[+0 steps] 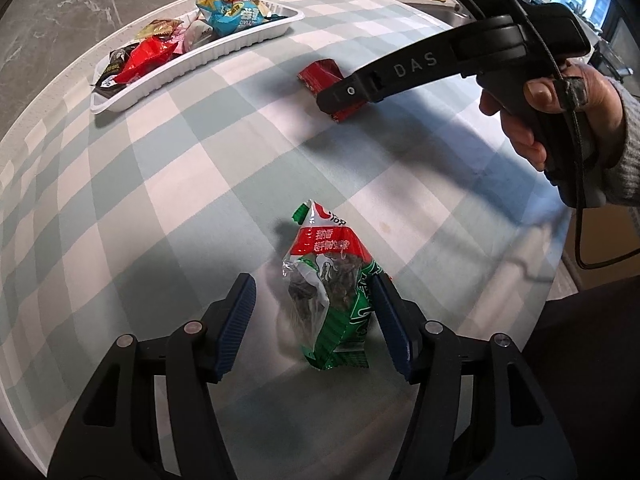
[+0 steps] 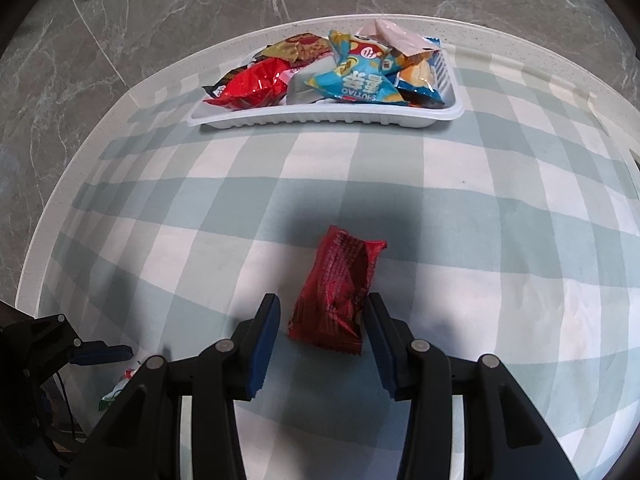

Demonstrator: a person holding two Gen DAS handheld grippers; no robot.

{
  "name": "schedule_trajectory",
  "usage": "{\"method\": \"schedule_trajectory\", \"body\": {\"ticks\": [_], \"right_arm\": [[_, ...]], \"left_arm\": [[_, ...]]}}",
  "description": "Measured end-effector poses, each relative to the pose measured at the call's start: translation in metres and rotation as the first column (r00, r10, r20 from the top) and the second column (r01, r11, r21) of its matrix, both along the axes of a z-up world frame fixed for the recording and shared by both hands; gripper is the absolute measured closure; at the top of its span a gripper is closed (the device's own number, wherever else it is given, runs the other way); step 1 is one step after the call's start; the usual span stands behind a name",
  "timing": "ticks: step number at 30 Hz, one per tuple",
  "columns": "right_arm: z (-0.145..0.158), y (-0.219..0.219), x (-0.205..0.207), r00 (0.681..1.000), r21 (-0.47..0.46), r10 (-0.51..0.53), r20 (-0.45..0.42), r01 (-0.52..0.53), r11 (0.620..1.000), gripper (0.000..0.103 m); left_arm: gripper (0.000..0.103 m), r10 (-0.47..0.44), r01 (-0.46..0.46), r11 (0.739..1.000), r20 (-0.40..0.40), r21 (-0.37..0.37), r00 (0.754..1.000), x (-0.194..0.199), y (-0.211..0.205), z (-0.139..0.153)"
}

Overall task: Organize snacks
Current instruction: 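Grasp the green-and-red packet with the left tool while the right tool grasps the red packet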

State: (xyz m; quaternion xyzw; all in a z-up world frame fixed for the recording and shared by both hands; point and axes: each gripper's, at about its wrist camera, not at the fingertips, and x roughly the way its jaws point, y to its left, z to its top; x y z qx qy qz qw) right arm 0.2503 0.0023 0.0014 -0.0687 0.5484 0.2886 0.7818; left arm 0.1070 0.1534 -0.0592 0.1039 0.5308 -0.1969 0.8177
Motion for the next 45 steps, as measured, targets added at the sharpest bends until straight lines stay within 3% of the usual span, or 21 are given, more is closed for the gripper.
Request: {"method": "schedule_trajectory", "body": {"ticks": [2,4,9,18,22,24,45], "right_arm": [[0.0,0.002,0.0,1.0,-0.013,0.008,0.005,-0.008,1.0,0.058],[0.0,0.005,0.0,1.0,-0.036,0.017,0.019,-0.016,0.999,0.068],[0.0,0.003,0.0,0.999,-0.033,0.031,0.018,-0.031,0.999,0.072],[0.006,-0.005,-0.005,1.0,0.008,0.022,0.013,-0.022,1.0,0.073],[0.01,-0.01,-0.006,1.0,0.019,0.021,0.013,-0.021,1.0,0.073],[0.011,-0.011,-0.007,1.0,0.023,0.022,0.014,-0.022,0.999,0.08],[0.032,-0.012,-0.017,0.997,0.045,0.062,0.054,-0.065,0.997,0.082]], "left_arm": [[0.043,-0.006,0.006,1.0,0.0,-0.001,1.0,0.0,0.0,-0.002],[0.043,-0.015,0.015,1.0,0.005,-0.005,1.0,0.0,-0.001,-0.003],[0.053,-0.012,0.012,1.0,0.012,-0.006,1.0,0.004,0.001,-0.002],[0.072,0.051,-0.051,0.994,0.003,-0.092,0.999,0.012,0.018,0.001],[0.072,0.071,-0.07,0.991,0.008,-0.117,0.997,0.013,0.023,0.006],[0.072,0.081,-0.08,0.988,0.008,-0.13,0.997,0.014,0.025,0.008],[0.072,0.142,-0.136,0.973,0.018,-0.188,0.99,0.023,0.037,0.024]]}}
